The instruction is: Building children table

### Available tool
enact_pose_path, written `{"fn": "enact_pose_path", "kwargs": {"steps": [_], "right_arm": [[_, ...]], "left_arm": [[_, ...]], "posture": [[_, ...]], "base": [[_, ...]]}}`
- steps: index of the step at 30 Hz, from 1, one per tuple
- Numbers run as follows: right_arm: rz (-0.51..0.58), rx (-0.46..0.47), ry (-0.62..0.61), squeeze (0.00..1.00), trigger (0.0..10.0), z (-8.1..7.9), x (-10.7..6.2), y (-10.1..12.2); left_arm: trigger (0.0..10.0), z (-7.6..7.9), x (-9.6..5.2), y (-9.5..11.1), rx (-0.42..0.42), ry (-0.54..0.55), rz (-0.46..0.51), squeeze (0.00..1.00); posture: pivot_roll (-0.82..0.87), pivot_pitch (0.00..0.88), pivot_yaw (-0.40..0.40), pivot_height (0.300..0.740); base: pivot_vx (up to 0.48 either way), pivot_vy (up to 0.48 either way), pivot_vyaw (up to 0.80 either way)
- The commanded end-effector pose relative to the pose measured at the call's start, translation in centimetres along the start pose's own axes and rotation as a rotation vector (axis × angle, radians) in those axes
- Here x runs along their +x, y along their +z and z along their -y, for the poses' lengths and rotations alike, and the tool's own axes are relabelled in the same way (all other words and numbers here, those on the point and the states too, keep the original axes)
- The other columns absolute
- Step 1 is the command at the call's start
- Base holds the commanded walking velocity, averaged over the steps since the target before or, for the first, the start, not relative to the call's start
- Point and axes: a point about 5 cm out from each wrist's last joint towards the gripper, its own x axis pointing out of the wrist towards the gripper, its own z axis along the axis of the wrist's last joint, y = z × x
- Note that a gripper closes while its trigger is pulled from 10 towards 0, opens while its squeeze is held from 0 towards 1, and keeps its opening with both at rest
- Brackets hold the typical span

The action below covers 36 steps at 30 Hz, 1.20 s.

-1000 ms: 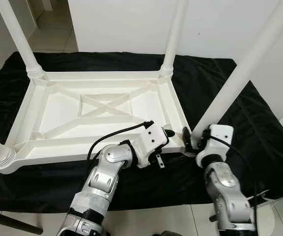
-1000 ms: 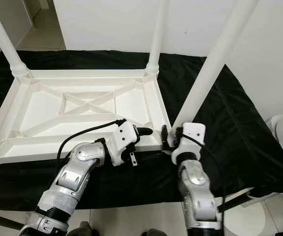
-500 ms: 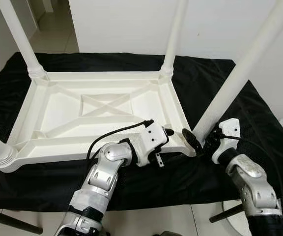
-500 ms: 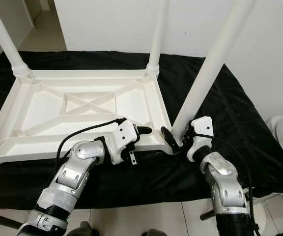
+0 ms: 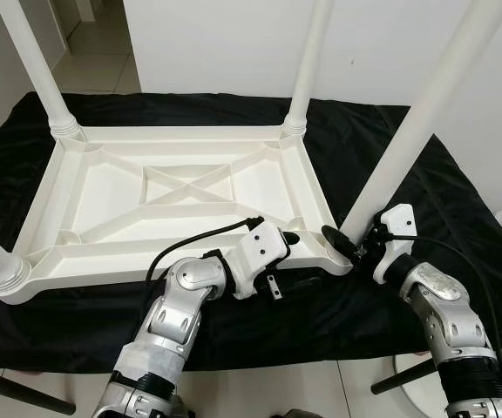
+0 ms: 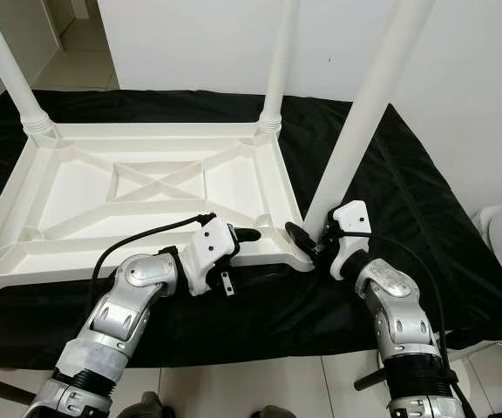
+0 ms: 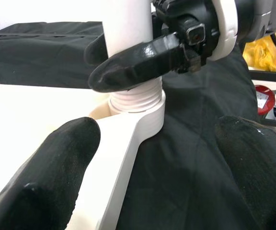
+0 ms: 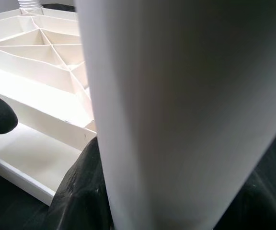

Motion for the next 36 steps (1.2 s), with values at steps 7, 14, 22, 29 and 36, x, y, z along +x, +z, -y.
{"fn": "enact_pose_path", "kwargs": {"steps": [7,14,22,29,36], "right_arm": [[-0.042,0.049,-0.012,0.0,10.0,-0.2,-0.6,-1.4],[-0.038,0.07,-0.203,0.0,10.0,0.1,-0.2,-1.2],[-0.064,0.111,-0.451,0.0,10.0,-1.2,0.0,-1.0],[-0.086,0.161,-0.652,0.0,10.0,-2.8,0.0,-1.1],[-0.114,0.218,-0.867,0.0,10.0,-5.5,0.4,-1.0]], "left_arm": [[10.0,-0.3,0.1,0.3,0.0,0.113,0.005,0.0],[10.0,-0.3,0.1,0.2,-0.003,0.114,0.004,0.0],[10.0,0.0,0.1,0.1,-0.008,0.106,0.003,0.0],[10.0,0.2,0.1,0.1,-0.01,0.1,0.001,0.0],[10.0,0.3,0.2,0.1,-0.008,0.095,0.002,0.0]], "posture": [[0.01,0.0,-0.058,0.74],[0.01,0.0,-0.058,0.74],[0.0,0.0,-0.059,0.74],[0.0,0.0,-0.065,0.74],[0.01,0.0,-0.07,0.74]], "base": [[0.0,0.0,0.0],[0.0,0.0,0.0],[0.0,0.0,0.0],[0.0,0.0,0.0],[0.0,0.0,0.0]]}}
